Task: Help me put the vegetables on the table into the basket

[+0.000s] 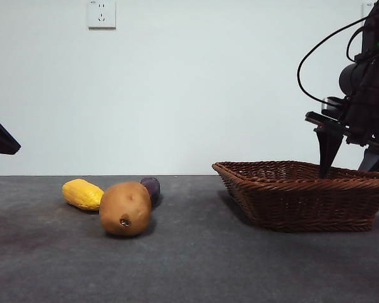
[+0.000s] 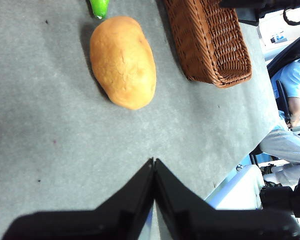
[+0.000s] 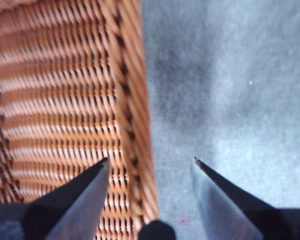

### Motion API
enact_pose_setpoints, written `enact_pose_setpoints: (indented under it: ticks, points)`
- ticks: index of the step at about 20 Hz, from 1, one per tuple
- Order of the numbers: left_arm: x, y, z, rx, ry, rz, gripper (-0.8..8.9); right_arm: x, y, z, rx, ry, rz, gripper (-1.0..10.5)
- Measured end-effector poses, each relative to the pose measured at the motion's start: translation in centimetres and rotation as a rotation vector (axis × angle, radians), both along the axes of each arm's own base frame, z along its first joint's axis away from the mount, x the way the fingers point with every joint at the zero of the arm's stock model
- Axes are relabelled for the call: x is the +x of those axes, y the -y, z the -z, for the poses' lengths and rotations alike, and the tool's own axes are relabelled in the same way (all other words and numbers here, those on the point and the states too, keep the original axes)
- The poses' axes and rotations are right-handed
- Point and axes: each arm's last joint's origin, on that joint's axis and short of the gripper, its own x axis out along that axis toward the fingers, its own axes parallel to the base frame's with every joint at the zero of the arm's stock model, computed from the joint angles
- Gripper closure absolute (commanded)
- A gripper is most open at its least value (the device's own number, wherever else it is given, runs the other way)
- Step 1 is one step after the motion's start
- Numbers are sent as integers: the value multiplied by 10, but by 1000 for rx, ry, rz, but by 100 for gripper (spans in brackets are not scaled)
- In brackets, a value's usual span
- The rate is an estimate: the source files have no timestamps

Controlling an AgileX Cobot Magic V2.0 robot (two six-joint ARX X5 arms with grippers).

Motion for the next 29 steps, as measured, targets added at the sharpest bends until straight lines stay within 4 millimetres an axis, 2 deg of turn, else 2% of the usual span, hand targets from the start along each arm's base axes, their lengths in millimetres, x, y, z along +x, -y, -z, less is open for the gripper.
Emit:
enact_pose_setpoints:
  ticks: [2, 4, 5, 10, 13, 15, 19, 21, 23, 26, 29]
  points:
    - [0, 0, 0, 0, 0, 0, 817, 0, -1, 3, -1, -15, -8, 691]
    - [0, 0, 0, 0, -1, 0, 817, 0, -4, 5, -3, -15, -27, 916]
    - [0, 0, 0, 0, -1, 0, 817, 0, -5, 5, -4, -14, -32, 964]
    - [1, 0, 1, -6, -24, -8, 818, 0, -8, 5, 3, -9, -69, 964]
    - [11, 0, -13, 18, -43, -31, 818, -2, -8, 3, 3, -21, -69, 964]
    - [25, -1, -33, 115, -19, -107, 818, -8, -8, -14, -1, 11, -68, 964]
    - [55, 2, -71, 202, 65, -180, 802, -30, -6, -71, -18, 145, -62, 964]
    - [77, 3, -87, 220, -12, -216, 603, -43, -6, -88, -21, 161, -72, 964]
    - [107, 6, -101, 297, -93, -250, 492, -56, -6, -103, -24, 170, -88, 964]
    - [146, 15, -112, 399, -166, -271, 488, -74, -6, -121, -29, 176, -110, 964]
    - [173, 18, -99, 387, -287, -321, 456, -84, -7, -129, -31, 181, -132, 964]
